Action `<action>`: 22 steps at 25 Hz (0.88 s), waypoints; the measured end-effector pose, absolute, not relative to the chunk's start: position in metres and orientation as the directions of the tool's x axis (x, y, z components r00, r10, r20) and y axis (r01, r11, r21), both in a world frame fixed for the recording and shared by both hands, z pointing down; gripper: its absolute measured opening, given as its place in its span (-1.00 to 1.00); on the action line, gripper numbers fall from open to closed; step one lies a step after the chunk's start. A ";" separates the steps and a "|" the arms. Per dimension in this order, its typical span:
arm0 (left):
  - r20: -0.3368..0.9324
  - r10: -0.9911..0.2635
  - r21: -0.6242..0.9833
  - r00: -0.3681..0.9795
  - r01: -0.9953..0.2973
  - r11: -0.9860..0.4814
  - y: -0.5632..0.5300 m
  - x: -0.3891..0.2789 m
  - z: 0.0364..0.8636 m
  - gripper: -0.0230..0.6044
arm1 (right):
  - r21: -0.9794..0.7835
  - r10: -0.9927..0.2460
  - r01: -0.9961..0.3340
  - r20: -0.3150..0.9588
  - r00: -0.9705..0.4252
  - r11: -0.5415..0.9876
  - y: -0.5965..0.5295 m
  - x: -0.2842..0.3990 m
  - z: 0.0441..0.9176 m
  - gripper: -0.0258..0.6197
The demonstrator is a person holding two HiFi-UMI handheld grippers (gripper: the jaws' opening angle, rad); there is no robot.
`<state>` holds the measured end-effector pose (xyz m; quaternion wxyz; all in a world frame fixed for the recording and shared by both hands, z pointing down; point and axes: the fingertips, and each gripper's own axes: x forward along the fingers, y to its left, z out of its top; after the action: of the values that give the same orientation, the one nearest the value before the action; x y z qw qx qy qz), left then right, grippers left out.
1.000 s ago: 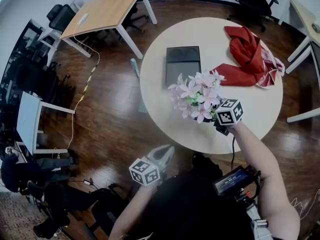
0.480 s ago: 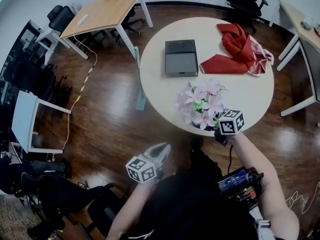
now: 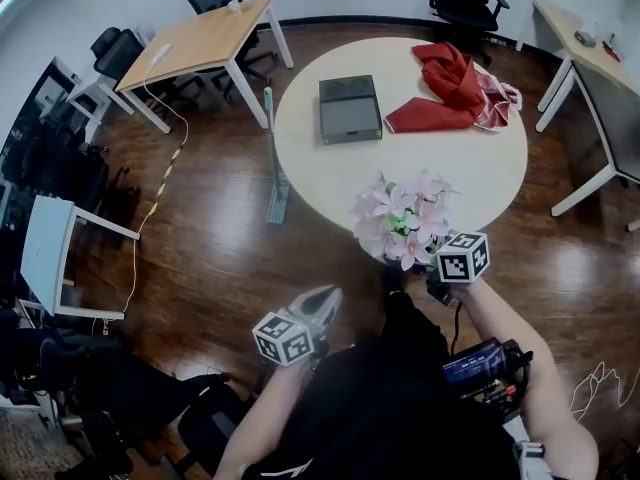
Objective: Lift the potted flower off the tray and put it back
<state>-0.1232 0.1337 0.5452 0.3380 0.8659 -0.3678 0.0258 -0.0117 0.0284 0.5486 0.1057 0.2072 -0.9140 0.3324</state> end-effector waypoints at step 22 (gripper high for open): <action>0.241 -0.529 0.501 0.814 -0.571 -0.650 0.145 -0.071 0.523 -0.91 | -0.554 -0.380 -0.430 0.211 -0.901 0.713 0.076 0.032 0.500 0.59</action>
<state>-0.0708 0.1450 0.5225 0.2880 0.9077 -0.3031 0.0365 0.0324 0.0761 0.5001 0.0409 0.2191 -0.9245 0.3091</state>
